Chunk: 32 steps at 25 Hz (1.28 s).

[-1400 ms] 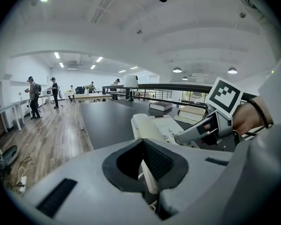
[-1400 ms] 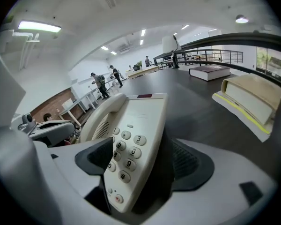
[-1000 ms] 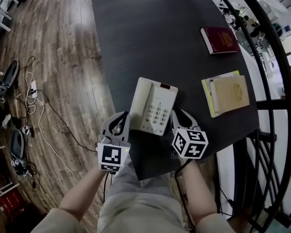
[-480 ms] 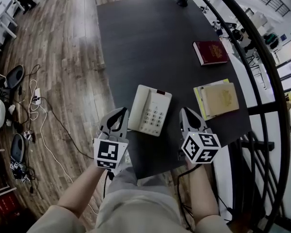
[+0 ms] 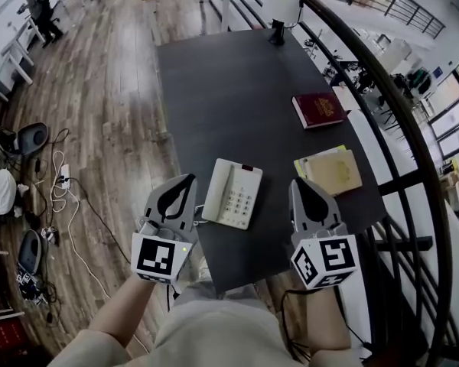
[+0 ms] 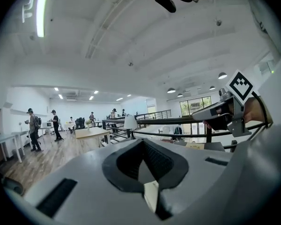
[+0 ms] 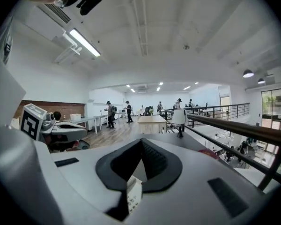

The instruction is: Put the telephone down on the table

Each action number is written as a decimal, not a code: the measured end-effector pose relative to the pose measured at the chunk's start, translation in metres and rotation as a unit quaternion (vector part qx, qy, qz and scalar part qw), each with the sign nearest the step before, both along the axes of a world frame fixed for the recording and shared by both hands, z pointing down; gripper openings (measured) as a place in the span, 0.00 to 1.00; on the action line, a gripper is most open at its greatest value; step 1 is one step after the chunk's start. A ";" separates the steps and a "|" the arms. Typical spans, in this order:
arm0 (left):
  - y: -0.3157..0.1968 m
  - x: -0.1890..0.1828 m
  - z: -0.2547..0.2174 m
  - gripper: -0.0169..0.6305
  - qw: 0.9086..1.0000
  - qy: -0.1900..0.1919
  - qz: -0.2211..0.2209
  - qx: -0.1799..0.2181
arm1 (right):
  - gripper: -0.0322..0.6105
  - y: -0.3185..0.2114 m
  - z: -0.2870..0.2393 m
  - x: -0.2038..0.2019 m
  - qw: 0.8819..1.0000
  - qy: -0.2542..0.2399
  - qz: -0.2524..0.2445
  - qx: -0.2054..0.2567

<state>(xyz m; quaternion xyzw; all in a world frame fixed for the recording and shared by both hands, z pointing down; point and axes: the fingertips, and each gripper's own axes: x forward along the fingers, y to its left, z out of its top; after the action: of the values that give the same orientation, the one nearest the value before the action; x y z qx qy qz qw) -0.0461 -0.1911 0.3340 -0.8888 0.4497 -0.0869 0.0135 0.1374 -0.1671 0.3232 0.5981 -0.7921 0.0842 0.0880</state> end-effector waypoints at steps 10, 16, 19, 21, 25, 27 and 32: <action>0.032 -0.021 -0.060 0.03 0.998 0.036 -0.019 0.056 | 0.05 0.040 -0.071 -0.018 0.995 0.031 -0.019 0.092; 0.054 -0.024 -0.072 0.03 0.996 0.035 -0.023 0.084 | 0.05 0.068 -0.081 -0.026 0.992 0.025 -0.028 0.123; 0.063 -0.022 -0.068 0.03 0.995 0.044 -0.022 0.086 | 0.05 0.078 -0.079 -0.032 0.990 0.022 -0.037 0.133; 0.071 -0.019 -0.062 0.03 0.995 0.040 -0.021 0.086 | 0.05 0.084 -0.071 -0.036 0.991 0.017 -0.044 0.127; 0.081 -0.014 -0.052 0.03 0.996 0.027 -0.015 0.080 | 0.05 0.093 -0.058 -0.045 0.992 0.012 -0.061 0.114; 0.083 -0.014 -0.053 0.03 0.996 0.025 -0.013 0.079 | 0.05 0.095 -0.056 -0.052 0.991 0.018 -0.076 0.109; 0.081 -0.013 -0.057 0.03 0.996 0.035 -0.015 0.083 | 0.05 0.093 -0.058 -0.049 0.990 0.036 -0.074 0.116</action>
<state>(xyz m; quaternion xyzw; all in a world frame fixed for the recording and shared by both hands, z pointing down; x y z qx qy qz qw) -0.0590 -0.1101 0.2773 -0.8804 0.4685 -0.0186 0.0704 0.0880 -0.0745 0.2650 0.5466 -0.8350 -0.0364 0.0521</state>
